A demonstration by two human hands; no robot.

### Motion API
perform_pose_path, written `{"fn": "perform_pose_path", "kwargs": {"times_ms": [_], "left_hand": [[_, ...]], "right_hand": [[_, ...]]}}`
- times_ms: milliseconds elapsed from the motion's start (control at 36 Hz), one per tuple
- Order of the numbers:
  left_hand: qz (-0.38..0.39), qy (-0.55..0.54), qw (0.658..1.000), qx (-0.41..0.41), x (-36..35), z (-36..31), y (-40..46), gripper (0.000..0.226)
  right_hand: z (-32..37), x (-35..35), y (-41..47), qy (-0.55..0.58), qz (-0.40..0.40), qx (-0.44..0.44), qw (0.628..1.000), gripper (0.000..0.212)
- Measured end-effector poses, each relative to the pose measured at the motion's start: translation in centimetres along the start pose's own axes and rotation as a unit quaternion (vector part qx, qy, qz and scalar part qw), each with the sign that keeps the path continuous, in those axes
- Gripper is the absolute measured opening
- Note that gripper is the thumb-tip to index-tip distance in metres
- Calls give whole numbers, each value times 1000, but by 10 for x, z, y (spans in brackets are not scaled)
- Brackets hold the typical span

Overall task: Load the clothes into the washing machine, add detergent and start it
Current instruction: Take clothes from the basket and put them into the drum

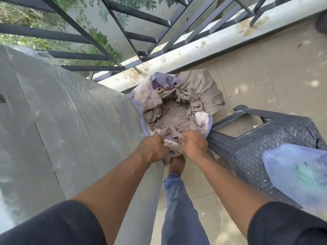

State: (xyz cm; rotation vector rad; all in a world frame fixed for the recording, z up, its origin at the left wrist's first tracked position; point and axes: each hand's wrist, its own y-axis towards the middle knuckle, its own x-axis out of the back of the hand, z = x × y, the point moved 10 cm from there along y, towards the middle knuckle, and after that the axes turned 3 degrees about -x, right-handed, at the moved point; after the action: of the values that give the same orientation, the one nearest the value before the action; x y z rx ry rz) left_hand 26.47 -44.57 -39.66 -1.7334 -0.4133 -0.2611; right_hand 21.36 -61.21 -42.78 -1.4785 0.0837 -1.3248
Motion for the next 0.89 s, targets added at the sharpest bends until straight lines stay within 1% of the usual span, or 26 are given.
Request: {"fn": "perform_pose_path", "kwargs": {"times_ms": [56, 139, 250, 278, 306, 361, 417, 556, 639, 667, 694, 750, 806, 861, 889], "left_hand": [[-5, -2, 1000, 1, 2, 2, -7, 46], [-7, 4, 1000, -2, 7, 0, -15, 51], [-11, 8, 1000, -13, 16, -4, -26, 47], [-11, 6, 1000, -12, 18, -5, -30, 50], [-10, 2, 1000, -11, 20, -6, -35, 55], [-11, -3, 1000, -11, 24, -8, -43, 65], [-15, -6, 1000, -21, 28, -12, -51, 72], [-41, -31, 995, -86, 40, -34, -79, 106], [-63, -61, 989, -120, 55, -48, -103, 117], [-75, -68, 986, -131, 60, -51, -111, 114], [-82, -64, 985, -135, 64, -52, -119, 105], [-101, -52, 983, -144, 75, -58, -138, 80], [-116, -52, 982, -143, 88, -65, -160, 65], [-137, -34, 979, -145, 98, -67, -181, 58], [-154, -37, 975, -157, 102, -69, -191, 62]], "right_hand": [[9, 5, -18, -15, -7, 23, 1000, 20], [16, 15, -46, -31, -27, 40, 998, 23], [18, 39, -73, 9, -77, 62, 995, 19], [19, 47, -79, 26, -97, 67, 993, 19], [19, 55, -84, 45, -116, 72, 990, 19], [18, 71, -95, 85, -146, 81, 982, 12], [20, 88, -106, 119, -170, 94, 974, 10], [34, 127, -142, 189, -207, 134, 950, 20], [54, 159, -174, 224, -228, 184, 929, 16], [62, 170, -186, 235, -232, 202, 922, 16], [69, 180, -199, 248, -231, 220, 915, 18], [81, 204, -227, 276, -235, 262, 894, 21], [88, 226, -254, 296, -246, 290, 876, 20], [89, 241, -276, 315, -241, 304, 866, 19], [90, 247, -288, 327, -234, 312, 861, 19]]}}
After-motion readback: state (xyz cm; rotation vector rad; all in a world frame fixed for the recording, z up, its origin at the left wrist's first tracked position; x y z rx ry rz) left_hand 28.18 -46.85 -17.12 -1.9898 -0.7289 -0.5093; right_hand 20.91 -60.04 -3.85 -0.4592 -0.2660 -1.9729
